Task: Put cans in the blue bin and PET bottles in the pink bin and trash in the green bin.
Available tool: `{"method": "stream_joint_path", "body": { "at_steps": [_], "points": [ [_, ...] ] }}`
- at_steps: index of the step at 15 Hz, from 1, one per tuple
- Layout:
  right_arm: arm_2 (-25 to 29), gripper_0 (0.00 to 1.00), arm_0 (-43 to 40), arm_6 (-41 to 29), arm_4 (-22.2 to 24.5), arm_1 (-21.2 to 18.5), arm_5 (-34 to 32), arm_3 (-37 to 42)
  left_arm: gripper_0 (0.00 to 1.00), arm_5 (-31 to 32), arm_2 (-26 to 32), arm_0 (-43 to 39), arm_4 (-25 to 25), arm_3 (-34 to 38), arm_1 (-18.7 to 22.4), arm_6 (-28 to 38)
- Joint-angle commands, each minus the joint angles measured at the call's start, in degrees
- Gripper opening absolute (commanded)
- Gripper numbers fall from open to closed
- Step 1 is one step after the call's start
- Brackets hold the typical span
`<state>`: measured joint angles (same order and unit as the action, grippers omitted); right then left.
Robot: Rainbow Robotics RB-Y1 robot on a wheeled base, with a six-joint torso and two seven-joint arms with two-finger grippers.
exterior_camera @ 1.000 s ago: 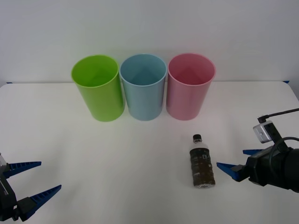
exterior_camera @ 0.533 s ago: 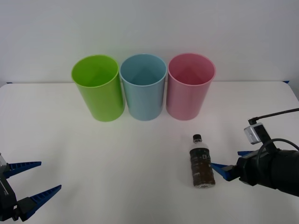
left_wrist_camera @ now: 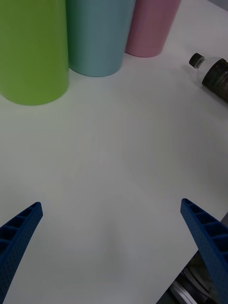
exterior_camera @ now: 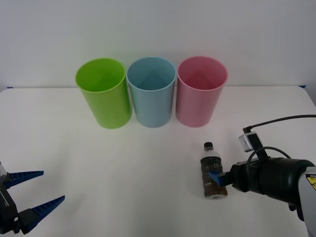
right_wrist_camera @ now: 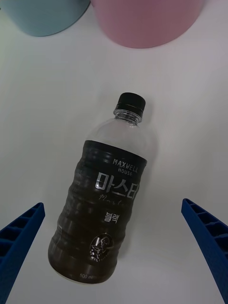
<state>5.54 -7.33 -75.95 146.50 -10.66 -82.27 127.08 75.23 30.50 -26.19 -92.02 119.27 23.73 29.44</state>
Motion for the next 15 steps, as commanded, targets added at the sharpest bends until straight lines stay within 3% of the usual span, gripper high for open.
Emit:
{"method": "stream_joint_path", "body": {
  "at_steps": [1, 6, 15],
  "points": [
    [-1.2, 1.00, 0.7, 0.0, 2.8, 2.1, 0.0, -1.4, 1.00, 0.0, 0.0, 0.0, 0.0, 0.0, 0.0, 0.0],
    [-2.8, 1.00, 1.7, 0.0, 8.6, 5.6, 0.0, -3.9, 1.00, 0.0, 0.0, 0.0, 0.0, 0.0, 0.0, 0.0],
    [-3.3, 1.00, 3.4, 0.3, 8.6, 6.1, 2.9, -10.0, 1.00, 0.0, 0.0, 0.0, 0.0, 0.0, 0.0, 0.0]
  ]
}}
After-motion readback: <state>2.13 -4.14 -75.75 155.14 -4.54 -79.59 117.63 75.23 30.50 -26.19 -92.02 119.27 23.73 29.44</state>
